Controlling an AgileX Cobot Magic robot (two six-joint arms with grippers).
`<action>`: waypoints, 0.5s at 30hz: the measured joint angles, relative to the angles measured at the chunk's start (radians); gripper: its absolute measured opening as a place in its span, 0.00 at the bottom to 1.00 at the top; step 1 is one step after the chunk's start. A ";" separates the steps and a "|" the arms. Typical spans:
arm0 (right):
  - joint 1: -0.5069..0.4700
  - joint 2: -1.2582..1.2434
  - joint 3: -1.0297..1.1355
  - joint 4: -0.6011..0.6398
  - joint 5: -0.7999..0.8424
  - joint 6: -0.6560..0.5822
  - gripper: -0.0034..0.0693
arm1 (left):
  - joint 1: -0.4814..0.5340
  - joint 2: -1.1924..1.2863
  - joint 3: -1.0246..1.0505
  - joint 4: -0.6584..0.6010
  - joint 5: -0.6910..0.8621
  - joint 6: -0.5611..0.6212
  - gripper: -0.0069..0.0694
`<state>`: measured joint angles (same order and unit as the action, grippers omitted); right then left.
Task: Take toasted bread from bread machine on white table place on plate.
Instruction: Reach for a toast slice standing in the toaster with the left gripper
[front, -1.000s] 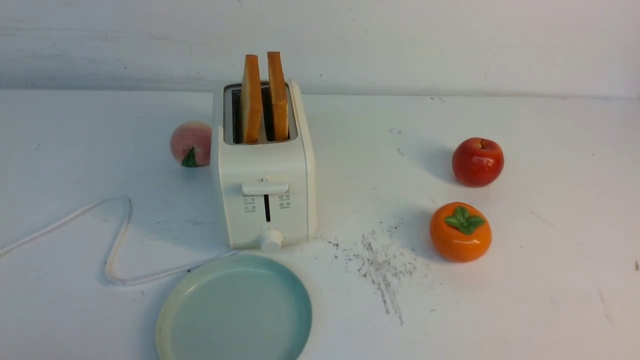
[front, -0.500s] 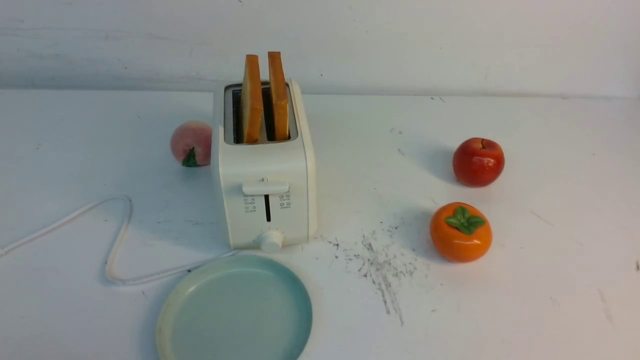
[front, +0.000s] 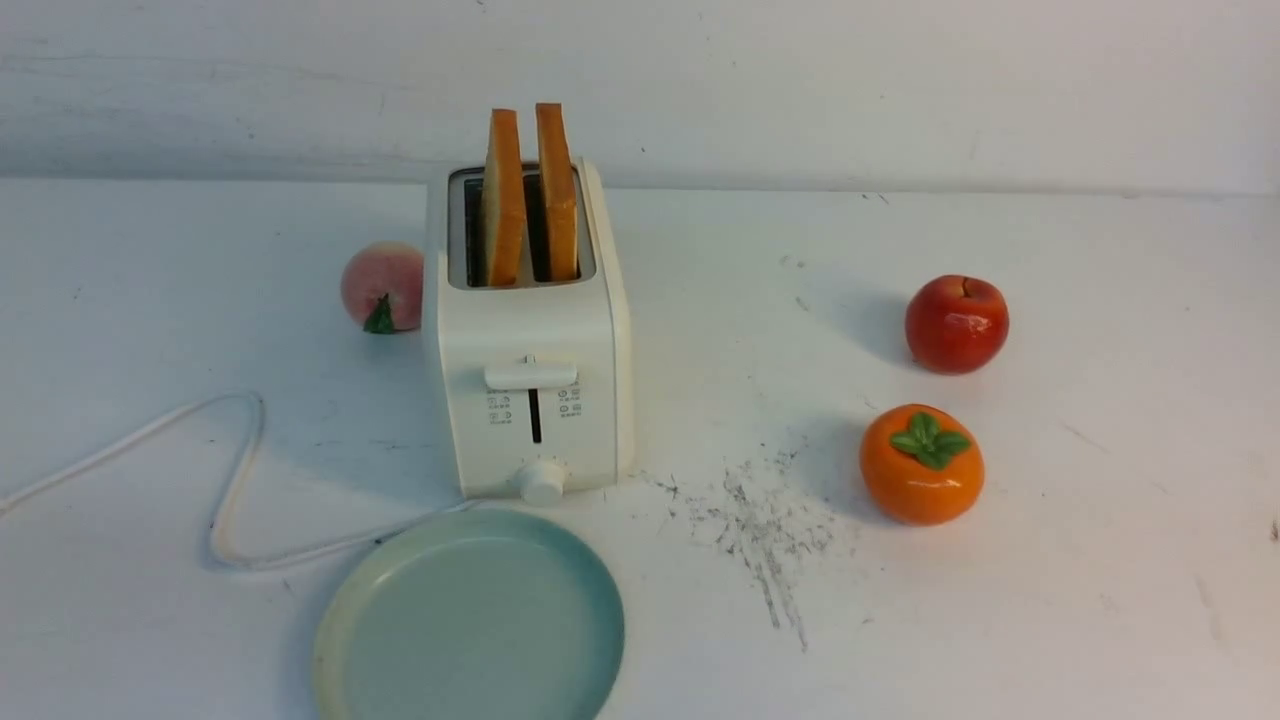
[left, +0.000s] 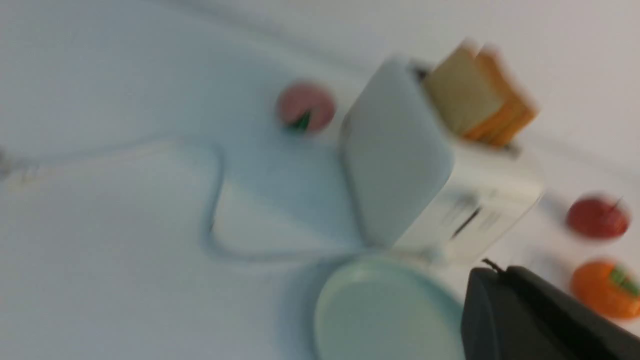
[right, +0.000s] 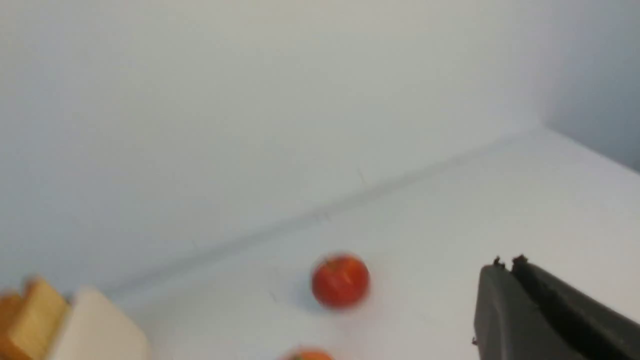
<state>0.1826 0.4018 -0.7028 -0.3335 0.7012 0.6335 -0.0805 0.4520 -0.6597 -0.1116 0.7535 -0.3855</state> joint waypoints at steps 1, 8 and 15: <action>0.027 0.047 -0.024 0.049 0.096 -0.077 0.07 | 0.000 0.038 -0.026 0.000 0.068 0.026 0.07; 0.146 0.319 -0.082 0.446 0.495 -0.408 0.07 | 0.000 0.240 -0.077 -0.107 0.172 0.260 0.07; 0.161 0.456 -0.083 0.817 0.442 -0.727 0.07 | 0.000 0.463 -0.148 -0.479 0.070 0.452 0.07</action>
<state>0.3432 0.8575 -0.7860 0.4831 1.1435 -0.0932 -0.0805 0.9151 -0.8080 -0.5907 0.8231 0.0665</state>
